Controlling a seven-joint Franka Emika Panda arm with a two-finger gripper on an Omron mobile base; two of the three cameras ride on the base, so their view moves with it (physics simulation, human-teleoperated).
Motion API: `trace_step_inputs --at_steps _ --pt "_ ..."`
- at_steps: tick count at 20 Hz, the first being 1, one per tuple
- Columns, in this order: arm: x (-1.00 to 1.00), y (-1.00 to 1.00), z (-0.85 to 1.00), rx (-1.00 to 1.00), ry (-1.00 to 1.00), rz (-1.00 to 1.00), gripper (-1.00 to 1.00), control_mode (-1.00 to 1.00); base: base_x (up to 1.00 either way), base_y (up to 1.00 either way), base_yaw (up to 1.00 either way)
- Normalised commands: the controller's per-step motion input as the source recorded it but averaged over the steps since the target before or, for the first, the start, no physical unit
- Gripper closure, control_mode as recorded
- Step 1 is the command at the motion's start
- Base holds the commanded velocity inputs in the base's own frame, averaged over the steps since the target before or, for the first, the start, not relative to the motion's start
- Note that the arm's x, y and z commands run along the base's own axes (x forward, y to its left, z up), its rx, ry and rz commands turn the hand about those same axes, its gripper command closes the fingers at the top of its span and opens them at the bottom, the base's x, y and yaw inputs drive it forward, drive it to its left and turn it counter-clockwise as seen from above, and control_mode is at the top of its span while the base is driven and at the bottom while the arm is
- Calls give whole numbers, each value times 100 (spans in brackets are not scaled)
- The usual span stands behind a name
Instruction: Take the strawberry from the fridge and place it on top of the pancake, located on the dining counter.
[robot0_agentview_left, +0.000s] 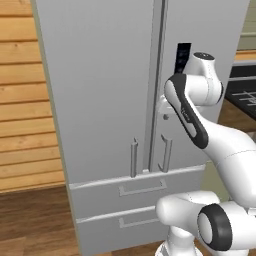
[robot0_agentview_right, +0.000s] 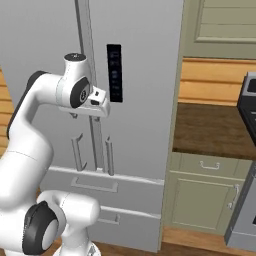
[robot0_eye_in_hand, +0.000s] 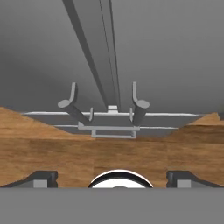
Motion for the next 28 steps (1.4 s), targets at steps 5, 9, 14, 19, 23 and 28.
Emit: trace_step_inputs --at_steps 5,9,14,19,23,28 --pt "0 0 0 0 0 0 -100 100 -76 12 0" --pt "0 0 0 0 0 0 -100 100 -56 6 0" --pt "-1 -6 -40 0 1 -3 -100 -100 -5 0 0" --pt "44 -23 -93 -3 -3 3 -100 -100 0 0 0" --pt "37 -4 -64 -5 -10 0 -100 -100 0 0 0" --pt "42 -25 -58 -12 -1 0 -100 -100 0 0 0"
